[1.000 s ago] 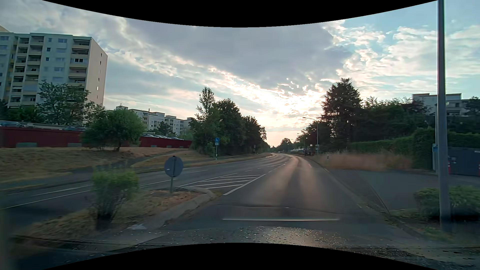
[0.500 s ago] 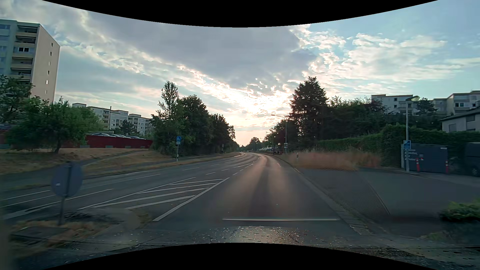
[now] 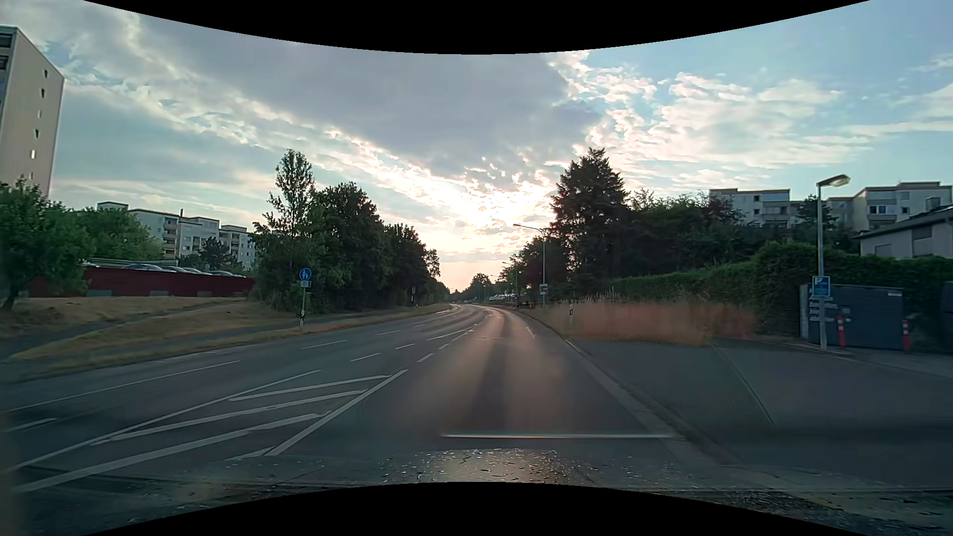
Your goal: Follow the waypoints while adhering to traffic rules and regulations
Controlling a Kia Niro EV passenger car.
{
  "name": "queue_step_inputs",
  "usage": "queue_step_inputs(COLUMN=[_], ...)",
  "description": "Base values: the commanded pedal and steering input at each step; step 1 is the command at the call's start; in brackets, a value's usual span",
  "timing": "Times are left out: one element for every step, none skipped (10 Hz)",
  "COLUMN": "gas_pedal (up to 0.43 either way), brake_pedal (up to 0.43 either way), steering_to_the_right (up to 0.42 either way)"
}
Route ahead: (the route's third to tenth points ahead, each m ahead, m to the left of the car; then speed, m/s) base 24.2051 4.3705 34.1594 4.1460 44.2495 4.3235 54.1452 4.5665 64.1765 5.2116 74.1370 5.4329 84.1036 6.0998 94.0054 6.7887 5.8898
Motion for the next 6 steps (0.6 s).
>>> queue_step_inputs(gas_pedal=[0.248,0.248,0.248,0.248,0.248,0.248], brake_pedal=[0.000,0.000,0.000,0.000,0.000,0.000], steering_to_the_right=[0.011,0.010,0.010,0.013,0.014,0.012])
